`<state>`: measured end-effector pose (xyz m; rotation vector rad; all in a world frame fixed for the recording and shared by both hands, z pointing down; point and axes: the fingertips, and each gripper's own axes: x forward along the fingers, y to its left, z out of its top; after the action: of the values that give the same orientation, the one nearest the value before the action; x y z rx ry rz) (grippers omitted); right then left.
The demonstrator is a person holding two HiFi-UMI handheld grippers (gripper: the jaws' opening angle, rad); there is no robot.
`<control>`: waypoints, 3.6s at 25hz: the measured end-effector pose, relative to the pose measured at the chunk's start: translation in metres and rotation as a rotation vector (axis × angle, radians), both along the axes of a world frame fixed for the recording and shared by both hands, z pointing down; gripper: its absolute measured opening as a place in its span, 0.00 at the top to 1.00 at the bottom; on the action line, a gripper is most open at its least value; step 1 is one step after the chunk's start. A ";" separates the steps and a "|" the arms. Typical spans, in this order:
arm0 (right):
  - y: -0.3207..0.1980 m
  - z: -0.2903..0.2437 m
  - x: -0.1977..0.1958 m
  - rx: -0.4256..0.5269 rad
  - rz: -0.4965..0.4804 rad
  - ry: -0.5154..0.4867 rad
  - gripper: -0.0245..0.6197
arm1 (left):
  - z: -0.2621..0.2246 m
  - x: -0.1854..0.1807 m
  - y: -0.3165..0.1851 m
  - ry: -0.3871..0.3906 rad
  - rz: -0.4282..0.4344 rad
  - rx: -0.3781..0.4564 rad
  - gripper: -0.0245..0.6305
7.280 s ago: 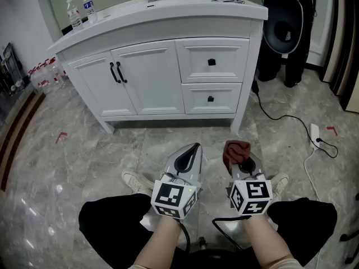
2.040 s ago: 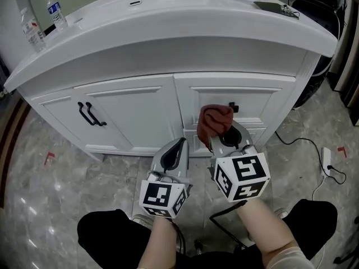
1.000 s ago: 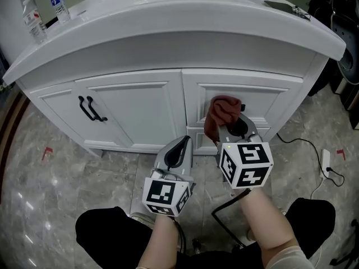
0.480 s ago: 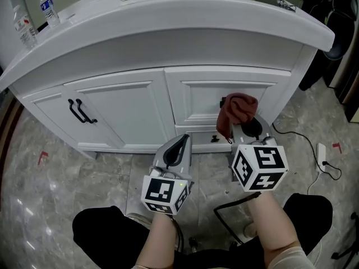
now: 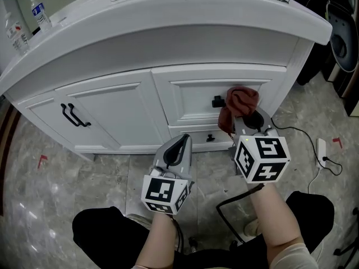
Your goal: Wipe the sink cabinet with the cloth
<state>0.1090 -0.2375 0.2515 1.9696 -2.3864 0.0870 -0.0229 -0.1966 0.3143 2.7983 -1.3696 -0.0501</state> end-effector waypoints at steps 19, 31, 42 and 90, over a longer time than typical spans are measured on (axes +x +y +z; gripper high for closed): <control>0.023 -0.002 0.093 -0.008 0.208 -0.044 0.84 | 0.003 0.033 0.004 0.014 0.063 -0.016 0.96; 0.022 0.066 -0.045 -0.116 -0.045 -0.069 0.84 | 0.013 -0.030 -0.004 0.022 -0.060 -0.036 0.96; -0.010 0.066 -0.160 -0.111 -0.271 -0.042 0.84 | 0.021 -0.086 -0.011 0.044 -0.163 -0.055 0.96; 0.023 0.068 0.109 -0.140 0.207 -0.113 0.84 | 0.028 0.032 -0.005 0.010 0.018 -0.067 0.96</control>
<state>0.2180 -0.2145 0.3194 2.1901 -2.1615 0.3712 0.0087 -0.2019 0.3423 2.7515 -1.3177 -0.0167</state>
